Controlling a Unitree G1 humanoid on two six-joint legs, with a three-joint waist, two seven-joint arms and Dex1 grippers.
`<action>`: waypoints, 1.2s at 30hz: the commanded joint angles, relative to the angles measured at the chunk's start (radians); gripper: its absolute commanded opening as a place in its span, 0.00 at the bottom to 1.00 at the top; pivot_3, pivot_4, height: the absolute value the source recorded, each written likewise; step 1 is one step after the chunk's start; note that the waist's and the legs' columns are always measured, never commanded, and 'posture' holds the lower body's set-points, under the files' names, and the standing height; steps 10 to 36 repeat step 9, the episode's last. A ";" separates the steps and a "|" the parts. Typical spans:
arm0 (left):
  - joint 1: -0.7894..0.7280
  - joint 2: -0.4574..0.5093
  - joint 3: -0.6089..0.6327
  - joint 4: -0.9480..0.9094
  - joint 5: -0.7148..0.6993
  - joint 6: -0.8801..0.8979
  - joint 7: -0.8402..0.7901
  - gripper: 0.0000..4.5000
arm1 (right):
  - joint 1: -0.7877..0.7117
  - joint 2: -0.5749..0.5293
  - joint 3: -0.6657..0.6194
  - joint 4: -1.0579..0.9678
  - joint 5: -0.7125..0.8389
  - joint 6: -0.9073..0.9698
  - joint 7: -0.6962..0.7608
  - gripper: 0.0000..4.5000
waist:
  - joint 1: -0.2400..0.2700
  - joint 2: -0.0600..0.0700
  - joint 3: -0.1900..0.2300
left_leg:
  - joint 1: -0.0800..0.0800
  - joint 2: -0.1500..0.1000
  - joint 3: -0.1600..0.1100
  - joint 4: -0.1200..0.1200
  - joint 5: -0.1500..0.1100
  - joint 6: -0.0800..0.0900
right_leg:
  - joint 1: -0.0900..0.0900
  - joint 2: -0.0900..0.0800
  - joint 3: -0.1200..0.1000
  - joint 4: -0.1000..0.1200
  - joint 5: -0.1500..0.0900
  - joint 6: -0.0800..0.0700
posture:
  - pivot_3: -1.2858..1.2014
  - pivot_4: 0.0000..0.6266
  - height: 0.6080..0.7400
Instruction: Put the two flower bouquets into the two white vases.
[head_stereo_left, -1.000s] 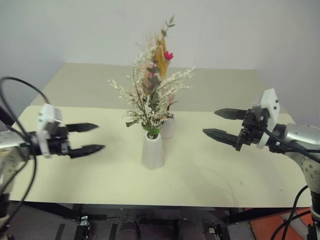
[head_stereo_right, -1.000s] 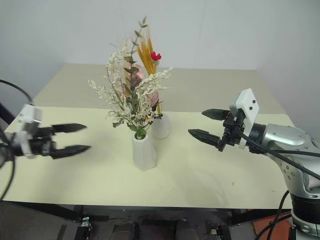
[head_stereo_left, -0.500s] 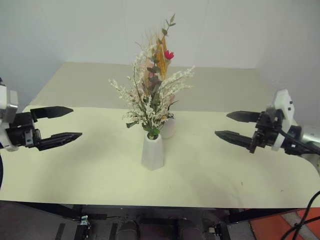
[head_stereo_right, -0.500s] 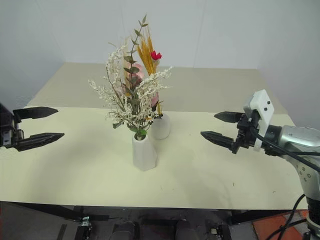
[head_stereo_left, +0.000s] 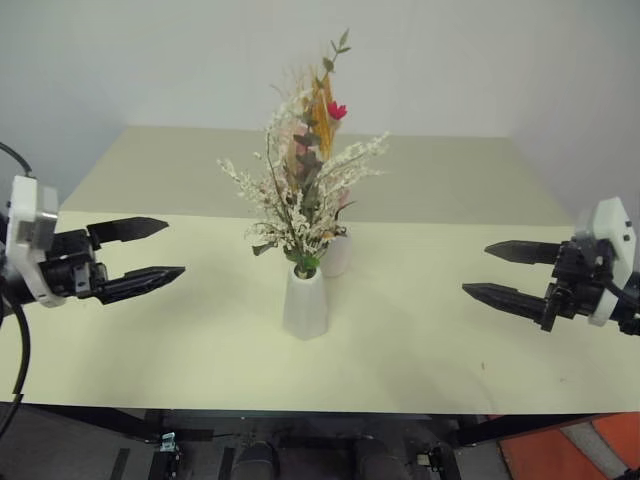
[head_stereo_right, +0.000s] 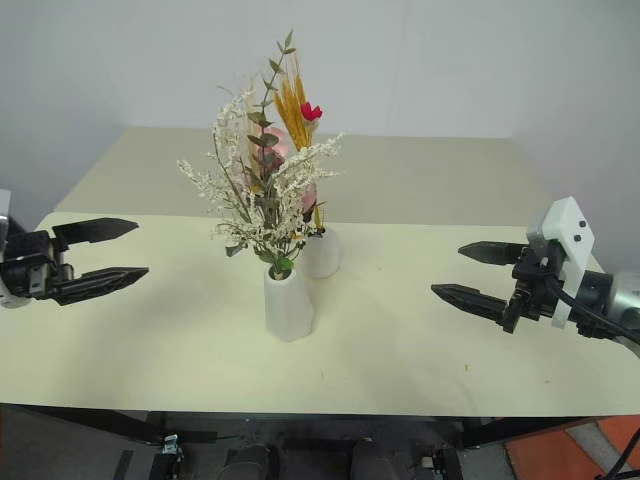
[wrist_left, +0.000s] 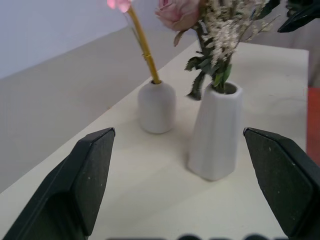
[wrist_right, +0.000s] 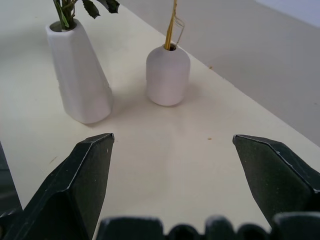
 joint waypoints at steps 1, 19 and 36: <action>-0.049 0.004 -0.015 -0.011 -0.024 0.007 0.007 1.00 | 0.047 0.015 -0.059 -0.089 0.032 0.001 -0.018 1.00 | 0.001 0.000 0.000 | 0.000 0.000 0.000 0.000 0.000 0.000 | 0.000 0.000 0.000 0.000 0.000 -0.001 | 0.52 0.24 1.00; -0.164 -0.008 -0.116 0.067 0.002 -0.010 -0.033 1.00 | 0.154 0.036 -0.162 -0.169 0.058 0.013 -0.078 1.00 | 0.003 0.000 0.000 | 0.002 0.000 -0.001 0.002 0.000 0.000 | 0.004 0.001 0.000 -0.001 -0.001 -0.002 | 0.52 0.24 1.00; -0.164 -0.008 -0.116 0.067 0.002 -0.010 -0.033 1.00 | 0.154 0.036 -0.162 -0.169 0.058 0.013 -0.078 1.00 | 0.003 0.000 0.000 | 0.002 0.000 -0.001 0.002 0.000 0.000 | 0.004 0.001 0.000 -0.001 -0.001 -0.002 | 0.52 0.24 1.00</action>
